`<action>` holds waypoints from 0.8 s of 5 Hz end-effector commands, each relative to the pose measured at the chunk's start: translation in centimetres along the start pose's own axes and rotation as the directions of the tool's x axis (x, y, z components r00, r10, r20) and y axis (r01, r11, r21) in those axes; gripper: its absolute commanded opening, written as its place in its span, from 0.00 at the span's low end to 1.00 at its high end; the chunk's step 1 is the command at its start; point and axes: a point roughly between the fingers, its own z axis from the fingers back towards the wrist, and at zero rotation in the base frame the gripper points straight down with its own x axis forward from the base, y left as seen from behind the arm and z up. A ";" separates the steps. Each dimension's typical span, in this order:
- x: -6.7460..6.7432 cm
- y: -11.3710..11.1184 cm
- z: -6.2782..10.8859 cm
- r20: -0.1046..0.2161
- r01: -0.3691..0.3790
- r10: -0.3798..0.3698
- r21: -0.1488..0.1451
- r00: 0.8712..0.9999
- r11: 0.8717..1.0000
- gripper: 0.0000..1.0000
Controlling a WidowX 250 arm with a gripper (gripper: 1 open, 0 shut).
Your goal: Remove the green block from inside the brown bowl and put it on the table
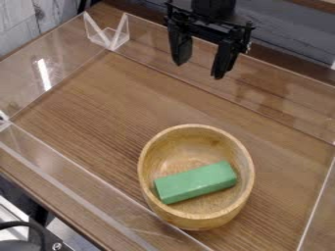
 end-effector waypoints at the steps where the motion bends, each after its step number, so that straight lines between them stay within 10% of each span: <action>1: -1.0 -0.7 -0.4 -0.010 0.055 -0.055 0.001 0.998 0.999 1.00; 4: -6.8 -5.1 -0.4 0.039 0.419 -0.421 0.041 0.906 0.907 1.00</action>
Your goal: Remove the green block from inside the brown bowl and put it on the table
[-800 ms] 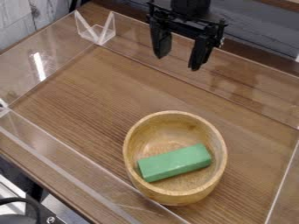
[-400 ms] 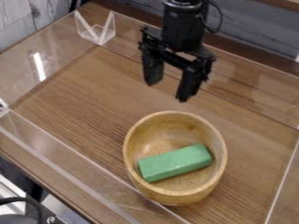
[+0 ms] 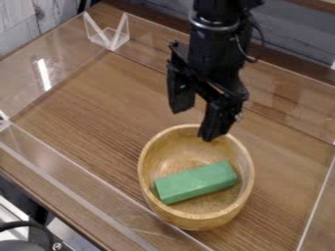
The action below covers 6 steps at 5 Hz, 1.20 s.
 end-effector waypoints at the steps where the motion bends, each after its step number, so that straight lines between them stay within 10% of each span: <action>1: -0.3 -1.4 0.7 0.049 0.066 -0.067 0.030 0.997 0.997 1.00; 6: -0.5 -3.6 -4.1 0.092 0.206 -0.214 0.086 0.972 0.975 1.00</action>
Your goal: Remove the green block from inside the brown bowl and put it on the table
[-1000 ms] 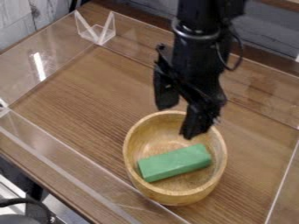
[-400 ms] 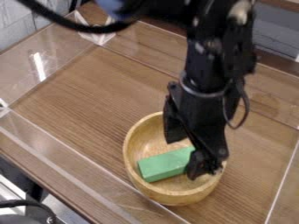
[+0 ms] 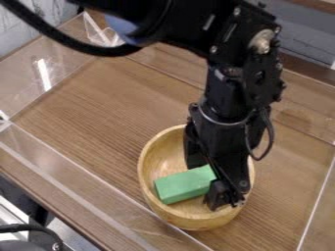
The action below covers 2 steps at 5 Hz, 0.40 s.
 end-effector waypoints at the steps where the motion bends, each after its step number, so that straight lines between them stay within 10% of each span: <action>1: 0.4 0.3 0.9 0.049 0.000 -0.001 0.013 0.999 1.000 1.00; 2: 0.4 0.6 1.1 0.062 -0.009 0.008 0.015 0.998 1.000 1.00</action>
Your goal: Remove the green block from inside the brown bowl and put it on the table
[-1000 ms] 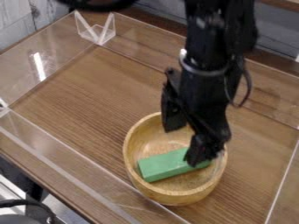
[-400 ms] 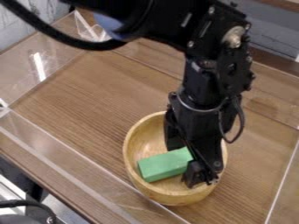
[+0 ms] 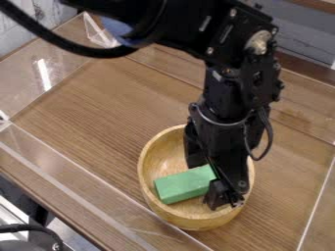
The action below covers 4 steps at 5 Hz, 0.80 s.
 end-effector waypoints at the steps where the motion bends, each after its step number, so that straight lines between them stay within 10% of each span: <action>1: 0.4 0.5 0.9 0.050 -0.009 0.008 0.013 0.999 1.000 1.00; 4: 0.3 1.3 0.9 0.072 -0.024 0.023 0.016 0.997 1.000 1.00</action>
